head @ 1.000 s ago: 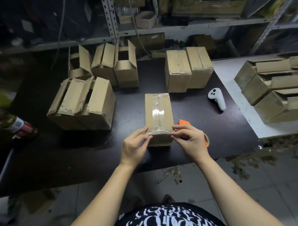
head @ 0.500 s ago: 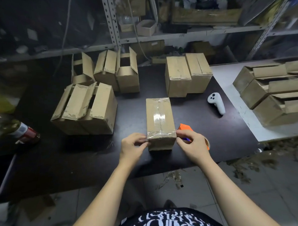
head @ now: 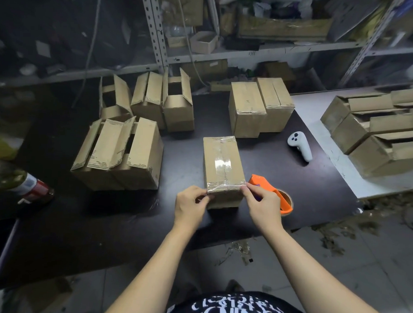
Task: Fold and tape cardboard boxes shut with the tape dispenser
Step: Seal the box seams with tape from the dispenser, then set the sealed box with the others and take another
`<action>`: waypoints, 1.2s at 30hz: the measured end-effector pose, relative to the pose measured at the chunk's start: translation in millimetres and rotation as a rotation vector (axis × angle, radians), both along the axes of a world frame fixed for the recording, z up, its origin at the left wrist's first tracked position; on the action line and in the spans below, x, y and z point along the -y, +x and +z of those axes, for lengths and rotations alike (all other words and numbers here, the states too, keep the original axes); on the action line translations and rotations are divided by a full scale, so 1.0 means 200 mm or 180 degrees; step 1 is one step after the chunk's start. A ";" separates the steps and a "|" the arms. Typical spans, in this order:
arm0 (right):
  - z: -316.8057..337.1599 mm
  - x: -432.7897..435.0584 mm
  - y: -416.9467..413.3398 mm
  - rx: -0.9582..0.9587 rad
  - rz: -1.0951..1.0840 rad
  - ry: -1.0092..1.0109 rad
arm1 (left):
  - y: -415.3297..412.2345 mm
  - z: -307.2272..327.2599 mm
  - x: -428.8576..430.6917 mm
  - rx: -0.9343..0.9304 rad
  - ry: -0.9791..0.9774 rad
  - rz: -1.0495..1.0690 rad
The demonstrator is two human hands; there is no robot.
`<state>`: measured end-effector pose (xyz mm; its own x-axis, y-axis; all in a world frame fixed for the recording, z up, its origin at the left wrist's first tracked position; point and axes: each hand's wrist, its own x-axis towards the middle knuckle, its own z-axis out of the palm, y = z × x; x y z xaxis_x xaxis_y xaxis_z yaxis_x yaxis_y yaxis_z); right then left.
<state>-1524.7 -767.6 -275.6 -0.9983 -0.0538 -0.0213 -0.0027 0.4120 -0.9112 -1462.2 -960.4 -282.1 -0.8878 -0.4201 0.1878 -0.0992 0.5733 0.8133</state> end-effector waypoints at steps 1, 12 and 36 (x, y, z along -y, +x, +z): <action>0.00 0.02 -0.01 0.0007 -0.0013 -0.0006 | -0.02 0.00 0.01 0.0012 -0.0041 0.0018; 0.10 0.30 -0.22 -0.0022 0.0027 0.0109 | -0.27 0.11 0.15 0.0405 0.0947 0.0237; 0.24 0.50 -1.17 -0.0448 -0.0251 0.0535 | -1.14 0.28 0.30 0.1154 0.0909 0.0151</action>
<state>-1758.1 -867.1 -228.0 -0.9931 0.0171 0.1162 -0.0866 0.5619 -0.8227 -1690.4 -1019.5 -226.3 -0.8534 -0.4516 -0.2604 -0.4271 0.3192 0.8460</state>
